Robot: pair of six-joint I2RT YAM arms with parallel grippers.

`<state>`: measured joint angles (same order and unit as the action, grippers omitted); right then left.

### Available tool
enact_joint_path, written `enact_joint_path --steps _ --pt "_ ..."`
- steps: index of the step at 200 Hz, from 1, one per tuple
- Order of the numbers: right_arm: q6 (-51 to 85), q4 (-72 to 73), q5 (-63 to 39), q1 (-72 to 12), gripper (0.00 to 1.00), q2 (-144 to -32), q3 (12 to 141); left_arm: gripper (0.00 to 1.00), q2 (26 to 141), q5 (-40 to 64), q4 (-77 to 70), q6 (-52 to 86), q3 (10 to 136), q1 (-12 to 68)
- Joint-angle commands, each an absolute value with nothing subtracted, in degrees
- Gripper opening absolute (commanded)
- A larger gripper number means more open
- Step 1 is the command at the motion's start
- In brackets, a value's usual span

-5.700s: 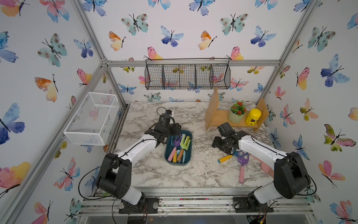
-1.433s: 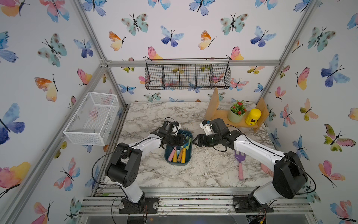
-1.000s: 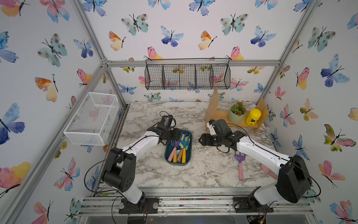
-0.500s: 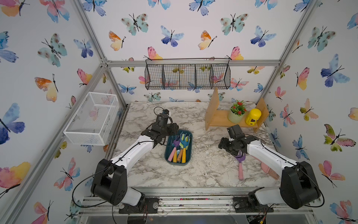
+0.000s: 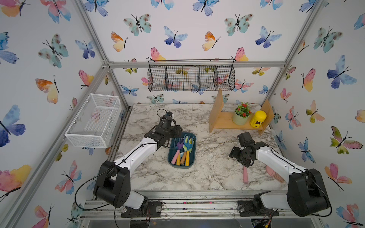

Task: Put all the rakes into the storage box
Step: Pick up the rake at the center of the board.

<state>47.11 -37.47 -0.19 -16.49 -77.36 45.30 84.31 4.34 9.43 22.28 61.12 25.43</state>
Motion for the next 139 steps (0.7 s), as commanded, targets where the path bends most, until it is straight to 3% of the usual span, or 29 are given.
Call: enact_joint_path --steps 1,50,98,139 --pt "46.87 -41.13 3.72 -15.5 0.8 -76.64 45.26 0.55 84.83 5.1 8.32 22.81 61.2 25.02" --pt "45.64 -44.49 5.47 -12.84 0.81 -76.68 43.31 0.55 85.01 5.33 8.2 22.69 60.93 25.03" --pt "45.95 -44.06 -0.16 -12.84 0.8 -75.86 37.13 0.55 85.49 5.55 8.08 23.02 60.44 25.04" --pt "47.14 -41.48 -7.17 -12.83 0.71 -75.08 33.02 0.55 85.78 5.85 7.83 23.24 60.28 25.02"
